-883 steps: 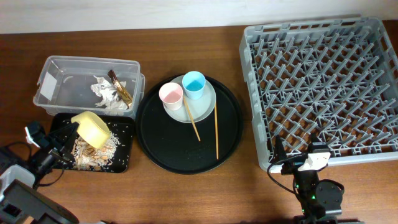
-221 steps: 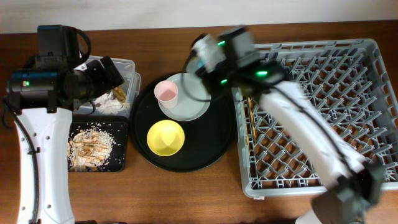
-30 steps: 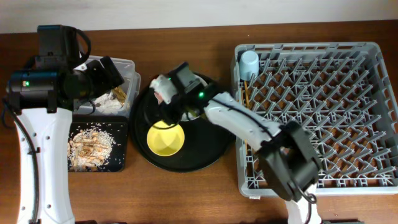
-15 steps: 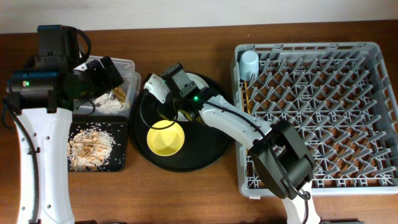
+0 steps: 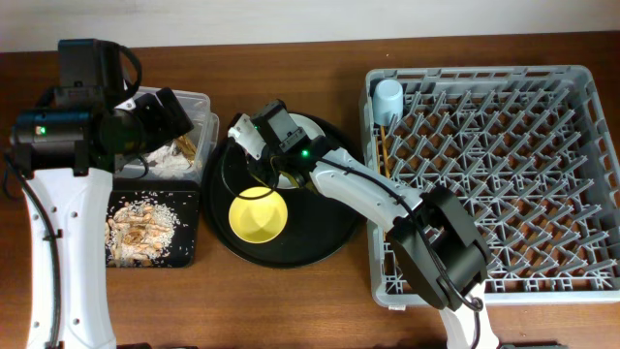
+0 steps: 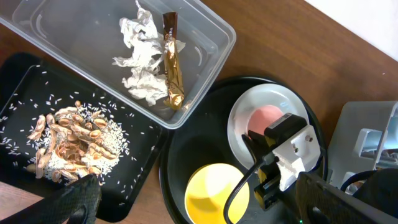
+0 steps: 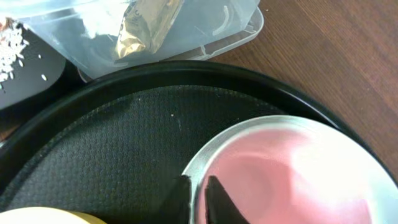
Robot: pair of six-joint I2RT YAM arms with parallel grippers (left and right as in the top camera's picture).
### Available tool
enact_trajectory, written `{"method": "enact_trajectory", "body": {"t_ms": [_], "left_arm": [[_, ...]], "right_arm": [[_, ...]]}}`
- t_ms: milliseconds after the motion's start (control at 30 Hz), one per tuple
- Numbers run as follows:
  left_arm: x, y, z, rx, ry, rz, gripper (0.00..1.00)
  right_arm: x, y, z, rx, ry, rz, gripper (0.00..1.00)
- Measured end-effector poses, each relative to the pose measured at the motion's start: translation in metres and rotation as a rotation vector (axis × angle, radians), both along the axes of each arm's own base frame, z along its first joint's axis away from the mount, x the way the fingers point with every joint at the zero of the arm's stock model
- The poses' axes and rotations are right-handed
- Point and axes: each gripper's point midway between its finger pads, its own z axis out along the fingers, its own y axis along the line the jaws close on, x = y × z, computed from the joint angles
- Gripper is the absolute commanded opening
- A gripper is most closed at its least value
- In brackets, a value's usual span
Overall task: Sort waste into correct bins and load items into the dishwasher rack
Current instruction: 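Reach the right gripper to the pink cup and grasp its rim, then lift the pink cup and carry it into the rack beside the blue cup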
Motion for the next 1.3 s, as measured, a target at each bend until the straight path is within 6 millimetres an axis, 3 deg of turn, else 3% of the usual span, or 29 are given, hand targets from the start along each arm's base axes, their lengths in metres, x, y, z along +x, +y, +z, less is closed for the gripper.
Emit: {"method": "enact_trajectory", "body": {"t_ms": [233,300,400,433,500,633,667,733,800,867,1000,1133,1300], "left_arm": [[0.0,0.0,0.0,0.0,0.0,0.0,0.99],[0.0,0.0,0.0,0.0,0.0,0.0,0.99],[0.0,0.0,0.0,-0.001,0.0,0.0,0.99],[0.0,0.0,0.0,0.0,0.001,-0.001,0.99],[0.0,0.0,0.0,-0.001,0.001,0.0,0.99],[0.0,0.0,0.0,0.0,0.0,0.0,0.99],[0.0,0.0,0.0,0.0,0.0,0.0,0.99],[0.0,0.0,0.0,0.0,0.0,0.0,0.99],[0.0,0.0,0.0,0.0,0.0,0.0,0.99],[0.0,0.0,0.0,0.0,0.0,0.0,0.99],[0.0,0.0,0.0,0.0,0.0,0.0,0.99],[0.0,0.0,0.0,0.0,0.0,0.0,0.99],[0.0,0.0,0.0,0.0,0.0,0.0,0.99]], "right_arm": [[0.0,0.0,0.002,0.002,-0.003,0.001,0.04],[-0.001,-0.001,0.011,0.008,-0.009,0.001,0.04],[-0.011,-0.015,0.078,0.053,-0.057,-0.012,0.04],[-0.015,-0.032,0.109,0.084,-0.058,-0.054,0.04],[-0.014,-0.067,0.142,0.127,-0.028,-0.148,0.04],[0.002,-0.151,0.173,0.297,0.141,-0.316,0.04],[0.007,-0.17,0.176,0.348,0.189,-0.342,0.04],[0.017,-0.225,0.181,0.499,0.32,-0.413,0.04],[0.021,-0.254,0.184,0.623,0.409,-0.411,0.04],[0.019,-0.257,0.177,0.718,0.518,-0.355,0.04],[0.019,-0.241,0.147,0.768,0.68,-0.304,0.04],[0.022,-0.239,0.125,0.743,0.732,-0.337,0.04],[0.021,-0.253,0.098,0.623,0.749,-0.479,0.04]]}}
